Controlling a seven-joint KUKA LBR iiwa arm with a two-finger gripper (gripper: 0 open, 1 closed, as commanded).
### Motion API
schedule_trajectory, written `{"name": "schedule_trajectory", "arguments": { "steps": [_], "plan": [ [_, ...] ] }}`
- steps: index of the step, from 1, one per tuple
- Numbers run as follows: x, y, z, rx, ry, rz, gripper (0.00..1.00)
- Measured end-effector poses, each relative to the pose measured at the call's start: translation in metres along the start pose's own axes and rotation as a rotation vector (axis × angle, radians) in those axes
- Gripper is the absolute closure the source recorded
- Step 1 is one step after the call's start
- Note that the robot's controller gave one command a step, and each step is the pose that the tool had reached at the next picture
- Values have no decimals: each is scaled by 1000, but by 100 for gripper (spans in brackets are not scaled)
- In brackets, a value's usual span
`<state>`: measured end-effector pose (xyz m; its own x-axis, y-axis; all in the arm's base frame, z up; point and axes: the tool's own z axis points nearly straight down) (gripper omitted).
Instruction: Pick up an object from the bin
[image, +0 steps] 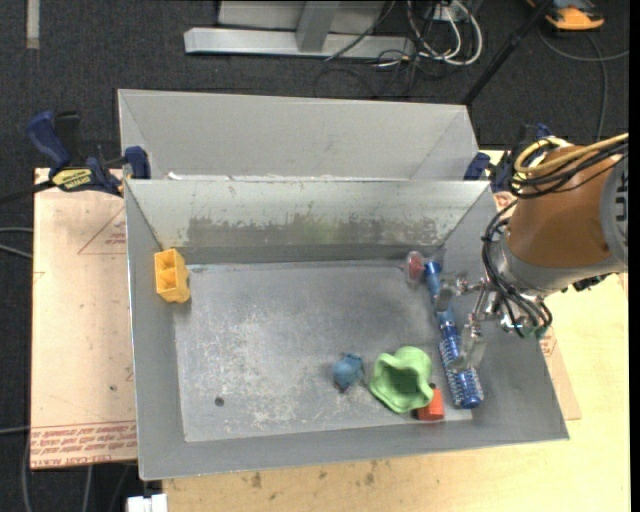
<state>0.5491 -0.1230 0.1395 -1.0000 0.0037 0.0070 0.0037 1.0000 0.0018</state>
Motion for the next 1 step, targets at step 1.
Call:
{"name": "schedule_trajectory", "arguments": {
  "steps": [1],
  "plan": [
    [30, 38, 65, -1, -2, -23, 0]
  ]
}}
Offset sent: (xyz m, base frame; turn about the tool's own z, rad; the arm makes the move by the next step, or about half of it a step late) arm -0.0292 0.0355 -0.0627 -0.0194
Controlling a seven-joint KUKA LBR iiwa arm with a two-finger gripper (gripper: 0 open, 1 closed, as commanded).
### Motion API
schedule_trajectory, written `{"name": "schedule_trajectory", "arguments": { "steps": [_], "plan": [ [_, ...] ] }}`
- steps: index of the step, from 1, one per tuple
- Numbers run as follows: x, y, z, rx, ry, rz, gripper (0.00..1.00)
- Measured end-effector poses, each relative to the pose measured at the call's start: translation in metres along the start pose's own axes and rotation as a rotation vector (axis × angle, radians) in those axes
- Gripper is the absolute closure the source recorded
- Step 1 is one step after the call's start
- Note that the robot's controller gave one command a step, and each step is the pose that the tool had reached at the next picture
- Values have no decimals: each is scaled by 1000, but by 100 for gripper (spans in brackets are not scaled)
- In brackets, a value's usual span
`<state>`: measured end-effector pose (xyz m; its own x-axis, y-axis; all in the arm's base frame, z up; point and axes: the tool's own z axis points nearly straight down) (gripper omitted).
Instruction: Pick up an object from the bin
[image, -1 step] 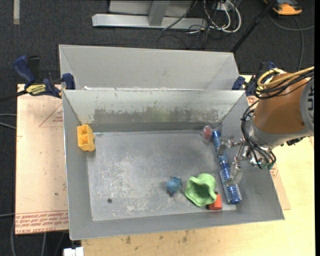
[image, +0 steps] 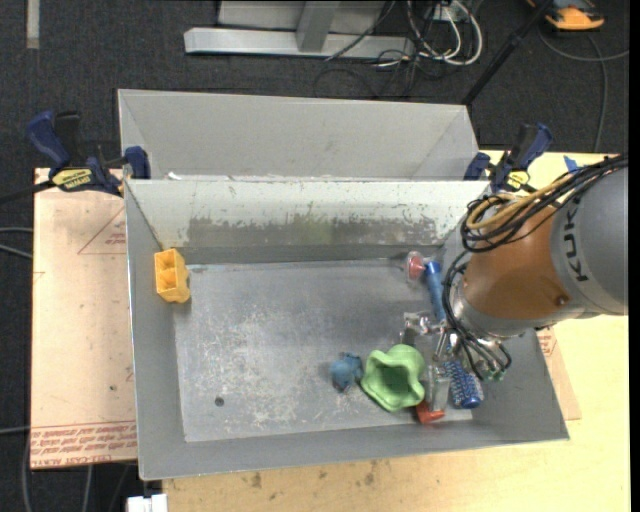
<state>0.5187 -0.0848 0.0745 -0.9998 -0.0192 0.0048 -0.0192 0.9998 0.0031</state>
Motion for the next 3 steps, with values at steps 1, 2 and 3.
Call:
{"name": "schedule_trajectory", "arguments": {
  "steps": [1, 2, 3],
  "plan": [
    [35, 54, 3, 3, -22, -67, 0],
    [38, 52, 5, 3, -8, -65, 100],
    [15, 53, -160, 5, -17, -86, 100]
  ]
}}
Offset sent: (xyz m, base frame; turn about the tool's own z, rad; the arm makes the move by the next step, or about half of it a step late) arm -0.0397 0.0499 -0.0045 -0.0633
